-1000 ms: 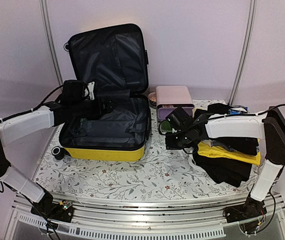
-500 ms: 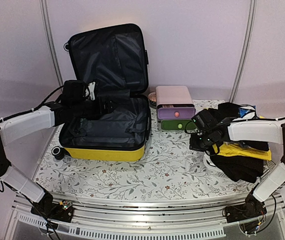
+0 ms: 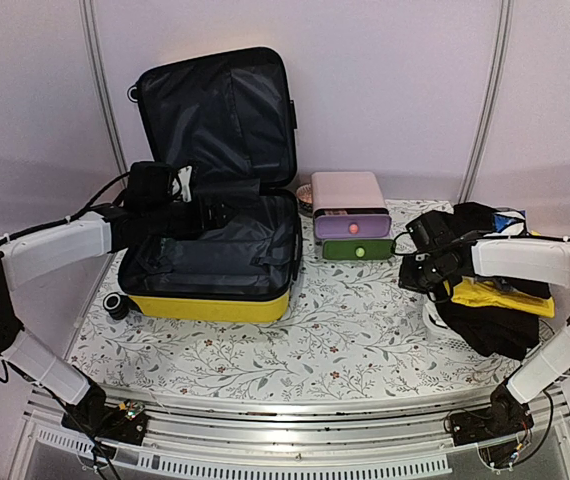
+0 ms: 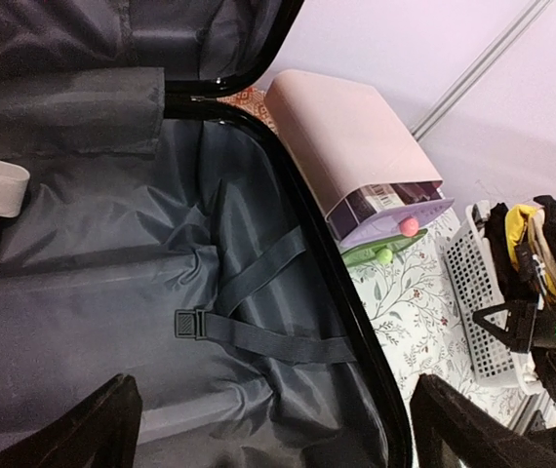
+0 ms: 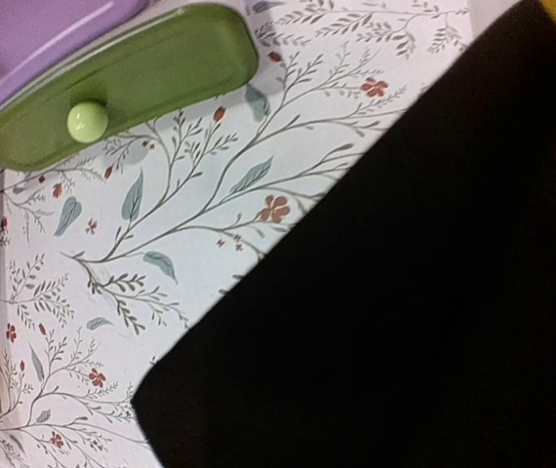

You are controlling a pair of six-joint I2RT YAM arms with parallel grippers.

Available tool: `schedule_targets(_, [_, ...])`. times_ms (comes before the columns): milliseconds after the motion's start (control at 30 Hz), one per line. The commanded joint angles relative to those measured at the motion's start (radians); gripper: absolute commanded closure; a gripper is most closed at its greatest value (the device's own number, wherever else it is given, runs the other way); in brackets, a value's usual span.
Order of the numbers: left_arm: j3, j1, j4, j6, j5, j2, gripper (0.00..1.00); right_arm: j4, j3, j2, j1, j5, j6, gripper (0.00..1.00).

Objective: Open, take out, and arrange the luggage
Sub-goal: Move the bin to the corner of the board.

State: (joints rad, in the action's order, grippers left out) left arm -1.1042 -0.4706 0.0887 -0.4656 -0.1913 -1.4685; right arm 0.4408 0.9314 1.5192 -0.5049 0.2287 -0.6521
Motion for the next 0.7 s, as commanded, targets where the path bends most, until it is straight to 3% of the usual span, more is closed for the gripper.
schedule_targets(0, [-0.006,-0.004,0.012,0.011,0.013,0.008,0.02,-0.051,-0.003,-0.035,0.061,0.036,0.052,0.97])
schedule_targets(100, [-0.009,-0.003,0.012,0.013,0.021,0.008,0.02,-0.120,0.033,-0.004,0.028,-0.026,0.116,0.86])
schedule_targets(167, [-0.011,-0.003,0.016,0.017,0.032,0.009,0.02,-0.157,0.062,0.022,-0.011,-0.005,0.141,0.71])
schedule_targets(233, [-0.012,-0.001,0.029,0.023,0.051,0.012,0.02,-0.174,0.112,0.081,-0.043,0.005,0.157,0.65])
schedule_targets(400, [-0.014,0.009,0.081,0.037,0.112,0.026,0.02,-0.198,0.259,0.219,-0.076,-0.017,0.154,0.56])
schedule_targets(667, [0.024,0.035,0.089,0.049,0.116,0.072,0.02,-0.302,0.352,0.355,-0.080,0.000,0.175,0.55])
